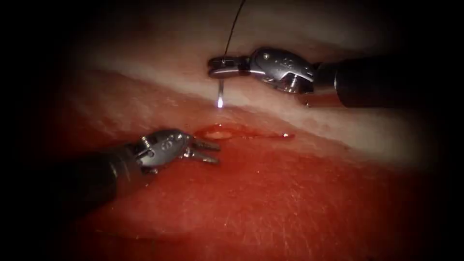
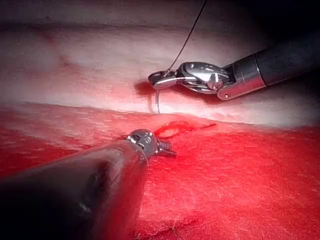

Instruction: Wound Closure

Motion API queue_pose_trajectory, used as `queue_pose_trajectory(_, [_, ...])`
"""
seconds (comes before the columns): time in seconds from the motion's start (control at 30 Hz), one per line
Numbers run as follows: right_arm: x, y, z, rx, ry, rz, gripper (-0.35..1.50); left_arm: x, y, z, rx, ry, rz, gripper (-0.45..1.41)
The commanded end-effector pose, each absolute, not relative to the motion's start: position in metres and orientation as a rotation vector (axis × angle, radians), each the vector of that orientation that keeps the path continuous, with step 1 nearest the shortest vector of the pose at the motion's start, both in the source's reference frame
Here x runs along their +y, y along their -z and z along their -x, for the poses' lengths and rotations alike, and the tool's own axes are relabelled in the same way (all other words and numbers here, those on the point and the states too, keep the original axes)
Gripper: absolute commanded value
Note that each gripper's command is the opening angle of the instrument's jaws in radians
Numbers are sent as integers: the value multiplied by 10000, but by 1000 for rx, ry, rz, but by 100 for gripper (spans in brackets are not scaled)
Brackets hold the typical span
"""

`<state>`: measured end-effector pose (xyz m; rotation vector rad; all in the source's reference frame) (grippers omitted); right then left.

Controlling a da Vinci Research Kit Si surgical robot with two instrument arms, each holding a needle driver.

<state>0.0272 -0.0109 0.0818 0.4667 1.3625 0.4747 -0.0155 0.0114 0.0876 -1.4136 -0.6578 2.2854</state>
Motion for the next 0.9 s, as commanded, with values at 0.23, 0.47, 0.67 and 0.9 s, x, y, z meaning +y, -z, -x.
queue_pose_trajectory(0.23, [-107,-823,-288,1350,-544,-524,-35,115,-882,160,-660,-2288,1413,-8])
queue_pose_trajectory(0.47, [-106,-823,-289,1336,-624,-588,-35,115,-882,160,-662,-2290,1411,-8])
queue_pose_trajectory(0.67, [-114,-824,-286,1321,-696,-680,-35,115,-882,159,-662,-2290,1411,-8])
queue_pose_trajectory(0.9, [-126,-826,-288,1325,-717,-780,-35,115,-883,159,-662,-2290,1411,-8])
